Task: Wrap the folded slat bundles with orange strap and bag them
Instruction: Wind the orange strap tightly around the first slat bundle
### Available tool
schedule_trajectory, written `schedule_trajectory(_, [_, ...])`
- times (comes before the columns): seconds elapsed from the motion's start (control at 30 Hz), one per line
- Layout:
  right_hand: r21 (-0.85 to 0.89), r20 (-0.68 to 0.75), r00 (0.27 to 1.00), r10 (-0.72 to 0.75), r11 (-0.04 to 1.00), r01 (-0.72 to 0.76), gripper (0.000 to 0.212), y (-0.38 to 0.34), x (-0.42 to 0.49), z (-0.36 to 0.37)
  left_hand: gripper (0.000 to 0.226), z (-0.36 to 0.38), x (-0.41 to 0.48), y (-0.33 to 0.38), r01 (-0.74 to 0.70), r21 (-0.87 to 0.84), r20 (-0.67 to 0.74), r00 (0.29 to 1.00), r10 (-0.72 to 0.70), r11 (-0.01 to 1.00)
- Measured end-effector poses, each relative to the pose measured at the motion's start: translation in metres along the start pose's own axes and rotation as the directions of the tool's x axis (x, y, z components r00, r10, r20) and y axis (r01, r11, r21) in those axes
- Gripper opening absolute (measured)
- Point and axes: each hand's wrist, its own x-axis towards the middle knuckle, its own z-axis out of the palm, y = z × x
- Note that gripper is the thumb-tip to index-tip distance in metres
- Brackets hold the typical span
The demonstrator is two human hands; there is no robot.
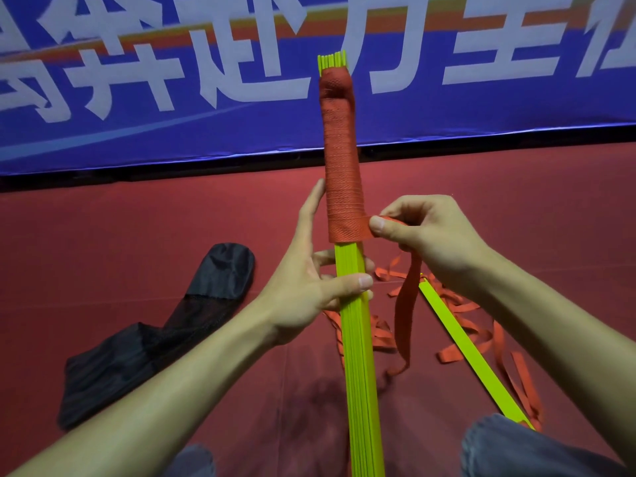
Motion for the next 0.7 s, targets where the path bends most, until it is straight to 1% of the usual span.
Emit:
schedule_trajectory(0.07, [0.034,0.012,1.000,0.026,0.999,-0.026,0.011,0.0014,-0.0007,0.0013,0.119,0.0006,-0.0011,0.0009,0.011,-0.022,0.046,0.999,-0.010,1.000])
schedule_trajectory(0.17, [0.069,0.008,0.998,0.068,0.995,-0.068,0.021,0.0049,0.0001,0.0022,0.124,0.0012,-0.0005,-0.0004,0.010,-0.051,0.083,0.997,-0.006,0.999])
schedule_trajectory(0.23, [0.087,0.017,0.996,0.093,0.992,-0.094,0.025,0.0061,0.0005,0.0027,0.121,0.0004,0.0009,-0.0028,0.003,-0.073,0.095,0.995,0.004,0.997])
schedule_trajectory(0.4, [0.118,0.097,0.986,0.138,0.982,-0.149,0.025,0.0057,-0.0005,0.0020,0.120,-0.0024,0.0016,-0.0066,-0.023,-0.175,0.147,0.988,0.049,0.984])
schedule_trajectory(0.53, [0.152,0.134,0.983,0.128,0.977,-0.148,0.027,0.0057,-0.0009,0.0007,0.119,-0.0023,0.0017,-0.0053,-0.019,-0.223,0.185,0.981,0.061,0.975])
schedule_trajectory(0.6, [0.202,0.193,0.972,0.132,0.964,-0.171,0.027,0.0052,-0.0012,-0.0001,0.120,-0.0022,0.0021,-0.0046,-0.015,-0.240,0.208,0.976,0.066,0.971])
schedule_trajectory(0.67, [0.251,0.306,0.943,0.127,0.945,-0.209,0.017,0.0059,-0.0020,0.0001,0.120,-0.0036,0.0026,-0.0050,-0.010,-0.268,0.240,0.968,0.076,0.963])
schedule_trajectory(0.7, [0.259,0.346,0.931,0.121,0.941,-0.219,0.016,0.0066,-0.0026,0.0007,0.120,-0.0042,0.0032,-0.0049,-0.001,-0.279,0.247,0.966,0.073,0.960])
